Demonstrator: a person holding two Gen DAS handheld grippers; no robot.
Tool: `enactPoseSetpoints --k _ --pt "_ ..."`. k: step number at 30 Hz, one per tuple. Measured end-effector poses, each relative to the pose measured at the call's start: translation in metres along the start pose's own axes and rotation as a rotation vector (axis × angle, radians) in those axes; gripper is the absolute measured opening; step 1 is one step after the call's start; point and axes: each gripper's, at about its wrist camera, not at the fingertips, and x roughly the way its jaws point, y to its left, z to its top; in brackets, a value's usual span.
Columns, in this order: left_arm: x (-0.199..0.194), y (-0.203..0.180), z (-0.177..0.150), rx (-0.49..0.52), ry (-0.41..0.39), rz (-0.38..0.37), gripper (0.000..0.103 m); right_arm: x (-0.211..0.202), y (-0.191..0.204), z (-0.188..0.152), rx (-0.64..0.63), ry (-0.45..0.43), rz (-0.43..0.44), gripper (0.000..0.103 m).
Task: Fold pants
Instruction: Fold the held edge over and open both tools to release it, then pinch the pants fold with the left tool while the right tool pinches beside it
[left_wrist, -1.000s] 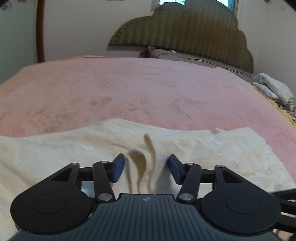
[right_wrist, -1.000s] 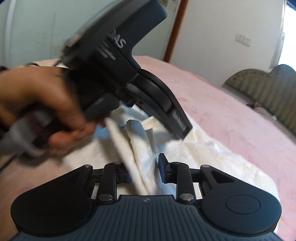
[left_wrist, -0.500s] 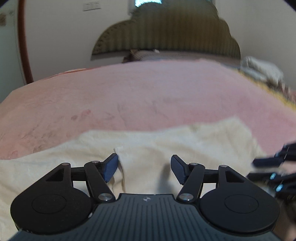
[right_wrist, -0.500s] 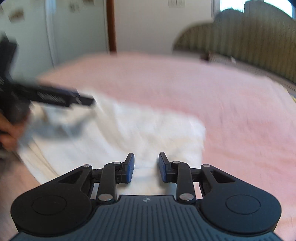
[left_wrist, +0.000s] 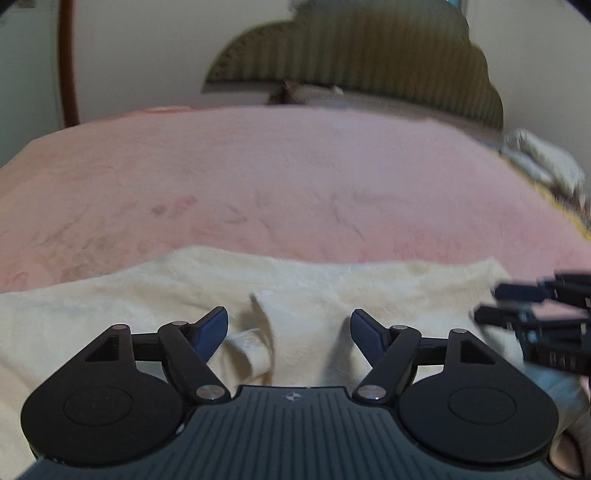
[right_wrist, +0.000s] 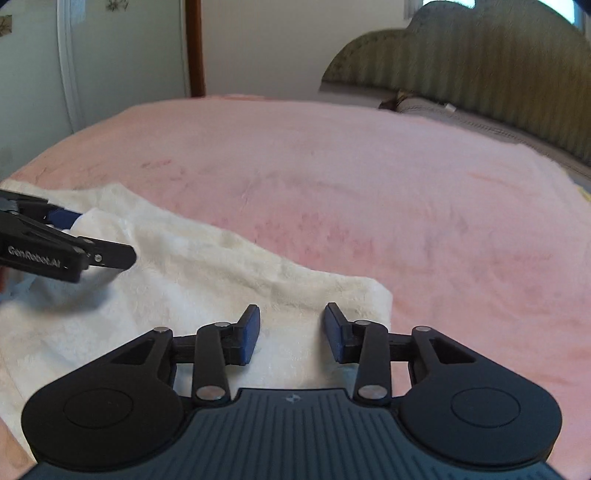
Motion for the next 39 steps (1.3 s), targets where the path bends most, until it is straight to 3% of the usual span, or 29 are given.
enactPoseSetpoints --k 2,5,7,10,15,19,24,26,27,28,29,34,39 --pt "-0.013 0.014 0.003 -0.055 -0.048 0.037 0.079 -0.021 0.018 -0.007 -0.027 -0.061 -0.022 0.039" --pt "-0.025 0.037 0.010 -0.148 -0.059 0.080 0.080 -0.056 0.059 -0.021 -0.105 -0.162 0.074 0.039" --pt "-0.030 0.048 0.011 -0.201 -0.043 0.068 0.080 -0.070 0.092 -0.029 -0.196 -0.209 0.164 0.038" --pt "-0.039 0.060 0.007 -0.265 -0.010 0.033 0.080 -0.075 0.138 -0.038 -0.366 -0.246 0.217 0.038" --pt "-0.054 0.070 -0.005 -0.296 0.014 -0.011 0.080 -0.061 0.172 -0.046 -0.542 -0.205 0.186 0.037" --pt "-0.064 0.076 -0.007 -0.364 0.021 -0.117 0.086 -0.053 0.179 -0.058 -0.626 -0.171 0.109 0.037" --pt "-0.065 0.073 -0.009 -0.419 0.061 -0.239 0.089 -0.055 0.178 -0.061 -0.615 -0.163 0.103 0.037" --pt "-0.061 0.071 -0.012 -0.454 0.104 -0.320 0.089 -0.053 0.181 -0.062 -0.627 -0.178 0.072 0.035" --pt "-0.058 0.070 -0.014 -0.472 0.127 -0.359 0.089 -0.050 0.183 -0.063 -0.640 -0.186 0.059 0.029" --pt "-0.056 0.069 -0.016 -0.488 0.149 -0.389 0.089 -0.048 0.184 -0.064 -0.648 -0.188 0.049 0.015" --pt "-0.053 0.067 -0.018 -0.505 0.172 -0.413 0.089 -0.044 0.183 -0.062 -0.637 -0.180 0.053 0.011" --pt "-0.041 0.065 -0.024 -0.561 0.229 -0.453 0.089 -0.055 0.155 -0.047 -0.423 -0.231 0.140 0.007" --pt "-0.012 0.062 -0.033 -0.706 0.314 -0.577 0.089 -0.069 0.124 -0.034 -0.280 -0.264 0.218 0.006"
